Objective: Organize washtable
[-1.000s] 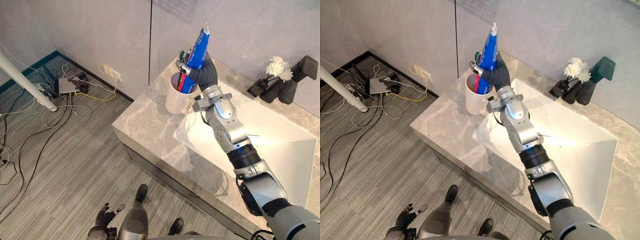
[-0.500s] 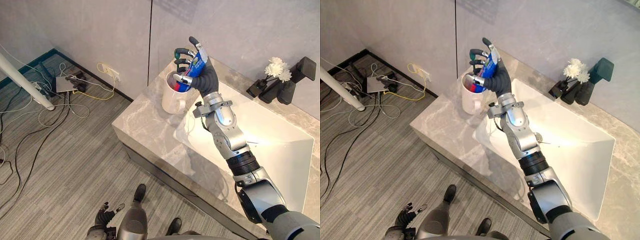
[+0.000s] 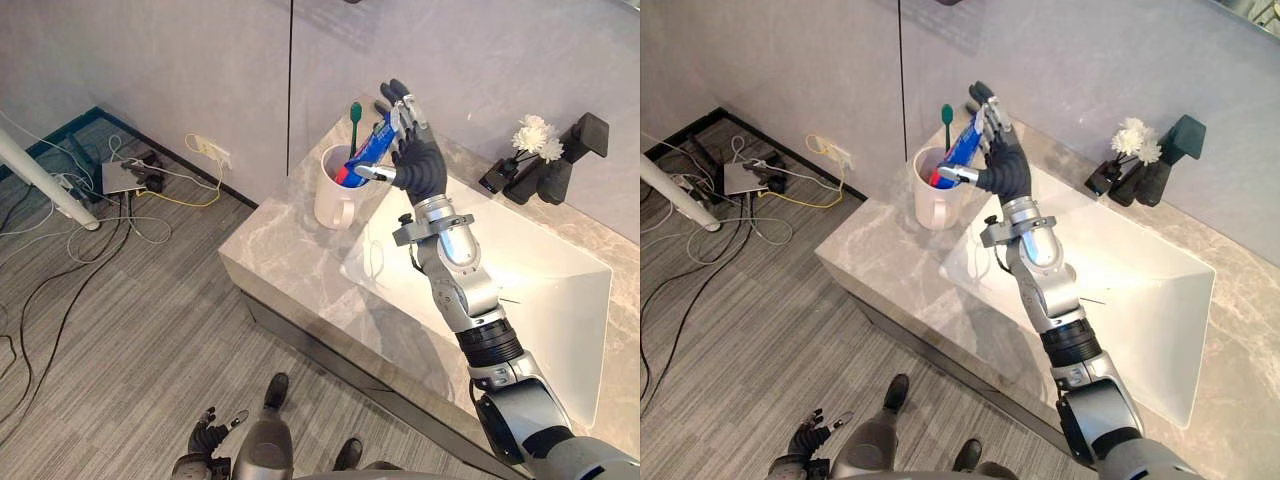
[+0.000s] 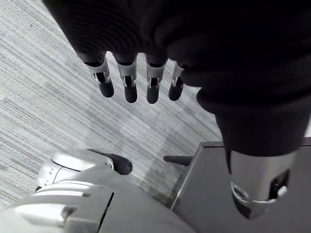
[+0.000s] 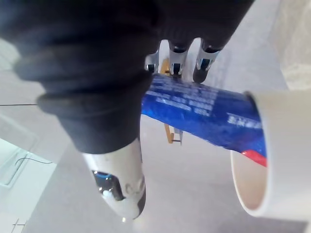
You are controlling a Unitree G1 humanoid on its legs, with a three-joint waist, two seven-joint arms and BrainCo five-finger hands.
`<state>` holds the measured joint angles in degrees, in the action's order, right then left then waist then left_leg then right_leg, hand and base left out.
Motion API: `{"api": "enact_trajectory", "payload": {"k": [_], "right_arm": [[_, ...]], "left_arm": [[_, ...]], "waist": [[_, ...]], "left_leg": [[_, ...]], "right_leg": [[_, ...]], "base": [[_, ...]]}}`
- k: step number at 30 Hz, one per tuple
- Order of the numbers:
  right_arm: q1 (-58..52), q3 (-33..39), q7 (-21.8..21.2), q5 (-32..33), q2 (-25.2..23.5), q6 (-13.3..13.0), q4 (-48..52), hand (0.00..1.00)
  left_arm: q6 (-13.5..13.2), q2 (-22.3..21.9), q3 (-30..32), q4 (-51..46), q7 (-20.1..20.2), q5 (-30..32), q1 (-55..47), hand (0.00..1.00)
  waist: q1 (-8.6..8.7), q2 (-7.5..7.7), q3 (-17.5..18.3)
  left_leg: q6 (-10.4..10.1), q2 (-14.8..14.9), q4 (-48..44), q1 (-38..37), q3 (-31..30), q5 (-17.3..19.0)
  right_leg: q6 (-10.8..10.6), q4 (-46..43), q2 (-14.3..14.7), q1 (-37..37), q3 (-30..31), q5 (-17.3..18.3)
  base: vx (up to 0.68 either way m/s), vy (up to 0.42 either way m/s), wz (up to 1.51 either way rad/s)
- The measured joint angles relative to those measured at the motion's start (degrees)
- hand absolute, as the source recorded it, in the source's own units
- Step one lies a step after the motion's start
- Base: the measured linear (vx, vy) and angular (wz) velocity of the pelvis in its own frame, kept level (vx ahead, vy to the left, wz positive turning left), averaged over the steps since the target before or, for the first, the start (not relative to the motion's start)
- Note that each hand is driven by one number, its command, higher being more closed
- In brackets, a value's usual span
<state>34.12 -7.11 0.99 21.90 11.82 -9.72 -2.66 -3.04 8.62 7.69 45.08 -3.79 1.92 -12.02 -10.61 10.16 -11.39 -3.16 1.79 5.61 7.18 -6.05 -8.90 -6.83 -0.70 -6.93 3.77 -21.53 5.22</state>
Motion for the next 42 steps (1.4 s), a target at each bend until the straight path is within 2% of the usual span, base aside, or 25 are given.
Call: {"api": "enact_trajectory", "payload": {"k": [3, 7, 11, 12, 15, 18, 20, 24, 26, 28, 30, 32, 33, 37, 39, 41, 42], "right_arm": [[-0.01, 0.61, 0.07, -0.08, 1.44, 0.01, 0.69, 0.0], [0.48, 2.18, 0.04, -2.57, 7.58, -0.07, 5.23, 0.0], [6.18, 2.51, 0.04, -6.3, 19.44, -1.24, 6.8, 0.0], [8.33, 2.5, 0.02, -7.08, 25.18, -1.54, 8.65, 0.0], [11.5, 2.56, -0.11, -9.13, 34.6, -4.91, 12.29, 0.0], [13.05, 3.41, -0.12, -9.71, 40.18, -6.83, 15.19, 0.0], [12.95, 6.9, -0.11, -10.66, 42.93, -8.56, 16.77, 0.0], [8.67, 22.46, 1.61, -11.42, 44.24, -11.04, 17.58, 0.0], [0.99, 34.31, 4.11, -11.82, 44.12, -11.96, 17.05, 0.0], [-4.94, 42.04, 5.01, -11.77, 42.74, -12.26, 16.05, 0.0], [-14.83, 53.37, 6.99, -11.52, 37.48, -11.63, 12.89, 0.0], [-20.35, 58.03, 8.34, -11.24, 33.39, -10.17, 10.84, 0.0], [-25.98, 61.99, 9.19, -11.27, 28.51, -8.84, 8.17, 0.0], [-34.84, 65.85, 12.94, -14.59, 18.6, -4.73, 4.95, 0.0], [-39.55, 65.67, 14.49, -18.02, 12.19, -2.15, 4.36, 0.0], [-44.57, 64.86, 16.49, -21.11, 2.33, 0.8, 4.27, 0.0], [-45.75, 64.49, 17.11, -21.58, -0.18, 1.46, 4.3, 0.0]], "left_arm": [[0.01, 0.25, -0.02, 0.02, 0.04, 0.02, -0.37, 0.0], [0.0, 0.33, -0.02, 0.1, 0.11, 0.34, -0.42, 0.0], [-0.02, 0.53, 0.26, 1.76, 0.29, 0.56, -1.12, 0.0], [-0.07, 0.52, 0.46, 1.81, 0.52, 1.01, -1.73, 0.0], [-0.09, 0.48, 0.94, 3.05, 1.25, 1.1, -2.07, 0.0], [-0.16, 0.46, 1.11, 4.24, 1.36, 1.68, -2.12, 0.0], [-0.21, 0.37, 1.45, 4.97, 1.41, 2.67, -2.09, 0.0], [-0.25, 0.48, 1.48, 5.64, 1.55, 2.79, -1.93, 0.0], [-0.28, 0.38, 1.49, 6.39, 1.55, 2.78, -1.92, 0.0], [-0.27, 0.32, 1.49, 6.78, 1.53, 2.78, -1.93, 0.0], [-0.21, 0.22, 1.61, 7.4, 1.57, 2.77, -1.79, 0.0], [-0.2, -0.14, 1.93, 7.39, 1.73, 2.77, -1.69, 0.0], [-0.16, -0.58, 2.01, 7.39, 1.95, 2.76, -1.65, 0.0], [-0.1, -1.58, 2.05, 7.35, 2.51, 2.78, -1.42, 0.0], [-0.13, -2.19, 2.33, 7.15, 2.53, 2.81, -1.29, 0.0], [-0.03, -3.85, 5.39, 6.45, 2.54, 2.85, -1.25, 0.0], [-0.02, -4.58, 6.17, 5.95, 2.47, 2.79, -1.24, 0.0]], "waist": [[0.45, 0.3, 0.4], [0.62, 0.51, 0.82], [2.79, 0.46, 2.84], [3.56, 0.44, 3.65], [4.3, 0.21, 5.09], [5.77, -0.09, 5.96], [6.76, -0.19, 6.63], [8.56, -0.67, 7.92], [9.41, -1.11, 9.37], [10.1, -1.52, 9.97], [11.62, -2.08, 11.0], [12.5, -2.64, 11.63], [13.23, -3.61, 12.26], [14.68, -4.66, 13.11], [14.75, -5.13, 13.38], [14.77, -5.23, 13.46], [14.77, -5.24, 13.45]], "left_leg": [[0.0, 0.02, -0.01, -0.15, 0.25, 0.0], [0.0, 0.06, 0.0, -0.91, 0.78, 0.01], [-0.03, 0.11, 0.11, -1.07, 1.17, 0.03], [-0.05, 0.14, 0.22, -1.09, 1.52, 0.06], [-0.2, 0.33, 0.26, -1.35, 2.17, 0.29], [-0.31, 0.52, 0.3, -1.66, 3.2, 0.45], [-0.4, 0.81, 0.33, -1.94, 3.94, 0.66], [-0.41, 1.18, 0.35, -2.0, 5.01, 0.78], [-0.38, 1.19, 0.36, -1.93, 6.08, 0.88], [-0.35, 1.18, 0.36, -1.92, 6.4, 0.91], [-0.33, 1.17, 0.38, -1.92, 6.56, 0.92], [-0.33, 1.27, 0.38, -1.92, 7.13, 0.98], [-0.32, 1.34, 0.38, -1.88, 7.54, 1.02], [-0.37, 1.38, 0.38, -2.03, 7.83, 1.2], [-0.49, 1.63, 0.38, -2.34, 8.56, 1.39], [-0.63, 2.27, 0.36, -2.86, 10.35, 1.64], [-0.64, 2.33, 0.36, -2.97, 10.66, 1.69]], "right_leg": [[0.0, 0.01, -0.02, 0.03, 0.51, -0.01], [0.0, 0.17, -0.07, 0.54, 1.21, -0.02], [0.01, 0.78, 0.02, 0.86, 1.37, -0.07], [0.03, 0.93, 0.04, 0.86, 1.46, -0.08], [0.06, 1.0, 0.1, 0.56, 2.2, -0.1], [0.15, 1.01, 0.14, 0.47, 2.95, -0.16], [0.21, 0.98, 0.24, 0.18, 3.96, -0.21], [0.55, 1.18, 0.5, -0.26, 4.85, -0.48], [0.54, 1.08, 0.5, -0.84, 5.77, -0.48], [0.66, 0.99, 0.5, -1.2, 6.28, -0.59], [0.65, 0.97, 0.5, -1.44, 6.75, -0.65], [0.69, 0.96, 0.54, -1.84, 7.46, -0.71], [0.61, 1.03, 0.6, -2.1, 7.84, -0.82], [0.57, 1.16, 0.57, -2.14, 8.2, -0.82], [0.4, 1.21, 0.65, -2.16, 8.86, -0.72], [0.2, 1.19, 0.8, -2.12, 9.39, -0.57], [0.19, 1.19, 0.8, -2.12, 9.52, -0.58]], "base": [[0.0, -0.008, -0.06], [0.0, -0.006, -0.05], [0.0, -0.003, -0.01], [0.01, -0.018, -0.08], [0.02, -0.022, -0.16], [0.0, -0.01, -0.17], [-0.02, -0.009, -0.26], [-0.03, -0.009, -0.12], [-0.01, 0.002, -0.16], [0.0, 0.002, -0.18], [-0.01, -0.001, -0.13], [-0.01, -0.003, -0.18], [-0.02, -0.006, -0.18], [0.0, -0.003, -0.08], [0.01, -0.01, -0.17], [0.01, -0.027, -0.19], [0.02, -0.024, -0.18]]}}
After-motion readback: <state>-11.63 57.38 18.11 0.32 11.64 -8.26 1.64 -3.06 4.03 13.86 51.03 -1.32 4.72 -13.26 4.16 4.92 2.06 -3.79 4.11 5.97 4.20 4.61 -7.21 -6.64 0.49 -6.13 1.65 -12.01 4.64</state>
